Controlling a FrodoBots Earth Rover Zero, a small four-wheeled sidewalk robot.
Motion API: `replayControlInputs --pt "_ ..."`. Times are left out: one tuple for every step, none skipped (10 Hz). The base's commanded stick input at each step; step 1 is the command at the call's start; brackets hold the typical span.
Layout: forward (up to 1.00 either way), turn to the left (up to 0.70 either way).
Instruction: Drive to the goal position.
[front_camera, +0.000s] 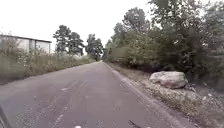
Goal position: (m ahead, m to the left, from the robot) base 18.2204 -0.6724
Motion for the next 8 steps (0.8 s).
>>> replayControlInputs --pt "0.07 0.0" --pt "0.07 0.0" --pt "0.07 0.0" --pt "0.07 0.0" --pt "0.07 0.0" --pt "0.07 0.0" --pt "0.07 0.0" --pt "0.07 0.0"
